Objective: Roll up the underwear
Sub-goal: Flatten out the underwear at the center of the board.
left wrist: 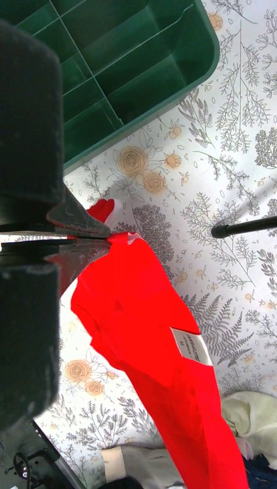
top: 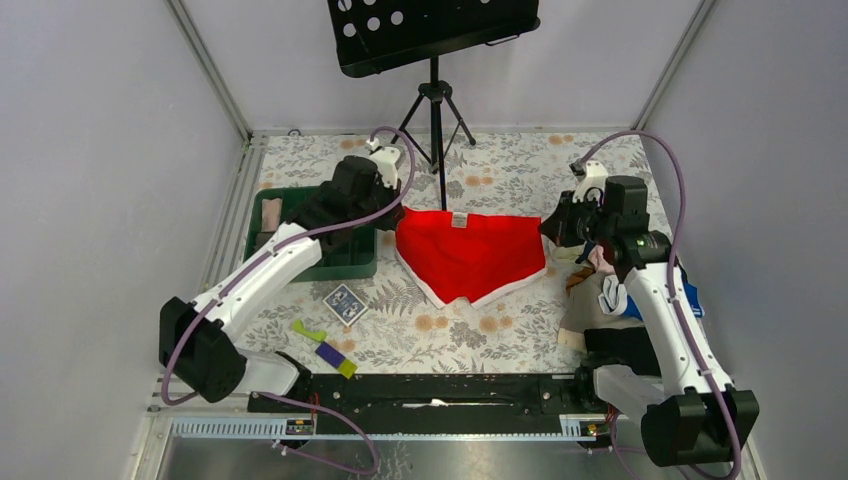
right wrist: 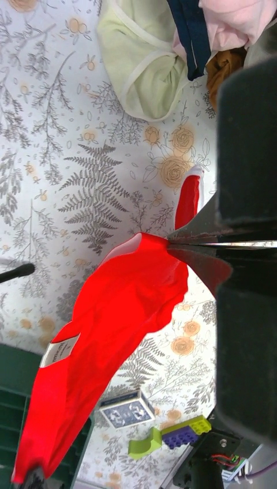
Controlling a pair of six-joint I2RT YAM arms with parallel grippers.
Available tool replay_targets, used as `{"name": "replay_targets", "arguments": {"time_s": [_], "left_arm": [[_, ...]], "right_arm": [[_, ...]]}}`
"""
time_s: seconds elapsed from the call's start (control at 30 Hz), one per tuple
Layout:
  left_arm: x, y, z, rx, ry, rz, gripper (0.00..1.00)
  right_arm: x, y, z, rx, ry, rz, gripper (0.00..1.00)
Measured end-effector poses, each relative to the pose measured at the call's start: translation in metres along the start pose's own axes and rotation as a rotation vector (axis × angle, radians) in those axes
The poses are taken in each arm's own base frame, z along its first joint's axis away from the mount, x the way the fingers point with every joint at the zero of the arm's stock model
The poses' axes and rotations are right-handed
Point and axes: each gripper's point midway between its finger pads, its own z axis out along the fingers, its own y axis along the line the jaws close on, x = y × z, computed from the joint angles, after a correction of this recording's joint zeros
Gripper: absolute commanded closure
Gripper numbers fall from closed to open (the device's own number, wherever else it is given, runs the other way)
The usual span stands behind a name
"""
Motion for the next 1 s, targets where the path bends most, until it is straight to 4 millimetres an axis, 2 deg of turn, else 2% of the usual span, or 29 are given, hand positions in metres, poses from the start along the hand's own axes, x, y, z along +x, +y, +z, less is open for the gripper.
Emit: {"name": "replay_targets", "arguments": {"time_s": [0.17,0.33,0.43,0.6,0.77,0.87,0.93,1.0], "left_arm": [[-0.001,-0.002,-0.005,0.009,-0.004,0.0,1.0],[0.001,-0.008,-0.013,0.04,0.004,0.011,1.0],[-0.004,-0.016,-0.031,0.088,-0.031,0.033,1.0],[-0.008,-0.037,-0.073,0.206,-0.103,0.095,1.0],[0.005,-0.049,-0.095,0.288,-0.111,0.129,1.0],[0.01,-0.047,-0.093,0.288,-0.093,0.119,1.0],[0.011,-0.042,-0.083,0.267,-0.075,0.103,1.0],[0.012,-0.033,-0.062,0.216,-0.05,0.074,1.0]], "right_arm": [[-0.019,0.011,-0.016,-0.01,-0.065,-0.01,1.0],[-0.014,0.024,-0.037,-0.03,-0.094,-0.022,1.0],[-0.008,0.038,-0.055,-0.071,-0.118,-0.04,1.0],[0.002,0.062,-0.085,-0.139,-0.177,-0.093,1.0],[0.007,0.084,-0.113,-0.201,-0.254,-0.137,1.0],[0.011,0.083,-0.11,-0.207,-0.239,-0.098,1.0],[0.018,0.072,-0.096,-0.188,-0.192,-0.04,1.0],[0.029,0.057,-0.073,-0.166,-0.127,0.02,1.0]]}}
